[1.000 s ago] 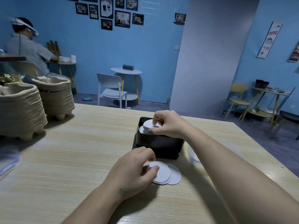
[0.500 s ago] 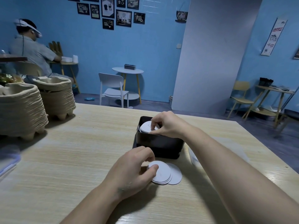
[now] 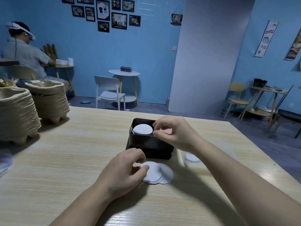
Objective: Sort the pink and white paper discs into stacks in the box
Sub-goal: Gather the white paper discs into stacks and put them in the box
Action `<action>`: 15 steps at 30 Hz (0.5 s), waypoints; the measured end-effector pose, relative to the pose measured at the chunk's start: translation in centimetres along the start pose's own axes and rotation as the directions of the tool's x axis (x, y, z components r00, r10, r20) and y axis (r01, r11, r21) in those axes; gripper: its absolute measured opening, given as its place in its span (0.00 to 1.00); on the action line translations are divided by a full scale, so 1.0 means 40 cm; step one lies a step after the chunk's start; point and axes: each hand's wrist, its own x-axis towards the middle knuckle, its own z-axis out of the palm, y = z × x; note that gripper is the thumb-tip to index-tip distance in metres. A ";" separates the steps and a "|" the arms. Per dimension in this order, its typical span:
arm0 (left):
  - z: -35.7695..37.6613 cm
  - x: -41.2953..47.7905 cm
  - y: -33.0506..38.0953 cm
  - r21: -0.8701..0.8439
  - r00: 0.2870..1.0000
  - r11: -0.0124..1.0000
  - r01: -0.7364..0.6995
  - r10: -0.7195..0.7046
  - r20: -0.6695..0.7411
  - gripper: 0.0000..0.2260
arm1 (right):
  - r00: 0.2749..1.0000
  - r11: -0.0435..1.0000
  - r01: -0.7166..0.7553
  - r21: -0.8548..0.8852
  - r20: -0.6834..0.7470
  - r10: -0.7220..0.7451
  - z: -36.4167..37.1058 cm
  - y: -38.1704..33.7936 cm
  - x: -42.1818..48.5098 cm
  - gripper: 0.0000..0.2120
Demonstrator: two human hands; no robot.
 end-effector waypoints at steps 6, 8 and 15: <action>0.003 0.004 -0.010 0.056 0.999 0.998 0.035 -0.035 0.006 0.03 | 0.998 1.000 0.024 0.013 0.059 -0.024 0.046 -0.013 -0.190 0.07; 0.004 0.005 -0.010 0.073 0.999 0.996 0.048 -0.049 0.014 0.02 | 0.994 0.997 -0.054 0.048 0.096 0.049 0.076 -0.010 -0.228 0.09; 0.008 0.009 -0.018 0.082 0.995 0.992 0.100 -0.102 0.023 0.06 | 0.971 0.987 -0.153 -0.048 0.178 0.159 0.129 -0.031 -0.243 0.28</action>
